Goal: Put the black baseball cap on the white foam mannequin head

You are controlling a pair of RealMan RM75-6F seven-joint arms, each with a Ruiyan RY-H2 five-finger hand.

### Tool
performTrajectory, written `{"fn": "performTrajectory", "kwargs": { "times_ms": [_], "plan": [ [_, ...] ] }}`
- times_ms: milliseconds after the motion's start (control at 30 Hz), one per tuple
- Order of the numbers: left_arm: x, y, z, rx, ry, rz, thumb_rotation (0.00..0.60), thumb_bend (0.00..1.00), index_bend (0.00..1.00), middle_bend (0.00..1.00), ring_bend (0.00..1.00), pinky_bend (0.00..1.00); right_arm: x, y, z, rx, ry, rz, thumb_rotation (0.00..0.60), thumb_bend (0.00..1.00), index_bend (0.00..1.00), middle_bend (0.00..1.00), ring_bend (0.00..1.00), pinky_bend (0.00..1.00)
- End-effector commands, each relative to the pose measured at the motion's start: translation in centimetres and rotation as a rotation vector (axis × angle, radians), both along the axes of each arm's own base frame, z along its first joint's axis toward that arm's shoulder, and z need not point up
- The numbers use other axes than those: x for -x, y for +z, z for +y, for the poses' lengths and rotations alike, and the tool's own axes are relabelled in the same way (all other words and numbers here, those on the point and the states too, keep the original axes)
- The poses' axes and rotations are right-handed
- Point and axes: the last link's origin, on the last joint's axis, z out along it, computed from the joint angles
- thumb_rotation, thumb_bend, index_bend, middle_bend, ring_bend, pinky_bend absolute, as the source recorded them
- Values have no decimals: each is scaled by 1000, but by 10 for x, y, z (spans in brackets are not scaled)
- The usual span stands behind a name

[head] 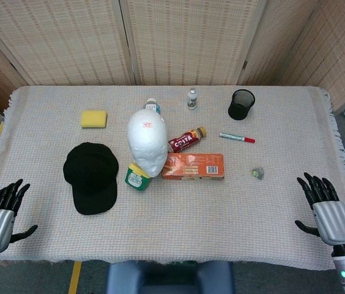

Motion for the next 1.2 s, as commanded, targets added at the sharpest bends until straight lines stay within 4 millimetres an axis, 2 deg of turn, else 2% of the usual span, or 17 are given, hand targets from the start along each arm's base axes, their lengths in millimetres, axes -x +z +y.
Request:
{"fn": "performTrajectory", "kwargs": {
  "times_ms": [33,200,300,367,433,467,533,633,733,833,1200],
  "plan": [
    [-6,-8,-5,84,11,-16,600,95,61,48,0,128,1,1,0,4,-1,-1,600,44,0,0,0,0],
    [-17,-25,-13,168,-39,-57,600,96,79,95,2,145,-2,7,4,23,8,-16,600,44,0,0,0,0],
    [-25,-41,-20,192,-107,-80,600,97,129,218,73,250,-1,13,6,44,9,-15,600,44,0,0,0,0],
    [-28,-52,-23,182,-162,-91,600,97,175,355,194,391,1,16,6,52,-2,-17,600,44,0,0,0,0],
    [-31,-61,-24,166,-204,-114,600,97,249,542,366,586,1,17,6,54,-8,-20,600,44,0,0,0,0],
    [-33,-68,-23,158,-233,-131,600,97,274,600,422,634,1,16,6,52,-9,-18,600,44,0,0,0,0],
    [-36,-78,-20,146,-269,-159,600,101,362,774,598,745,1,15,6,46,-8,-11,600,44,0,0,0,0],
    [-34,-96,-13,150,-292,-147,600,120,532,985,850,834,1,10,5,28,-14,5,600,43,0,0,0,0],
    [-32,-112,-6,143,-299,-139,600,132,595,1000,955,922,2,7,3,17,-25,10,600,43,0,0,0,0],
    [-29,-127,0,122,-297,-137,600,134,608,1000,994,968,4,5,0,10,-34,19,600,45,0,0,0,0],
    [-30,-168,17,26,-359,-59,600,194,553,1000,1000,1000,8,1,-4,-20,-69,32,600,44,0,0,0,0]
  ]
}}
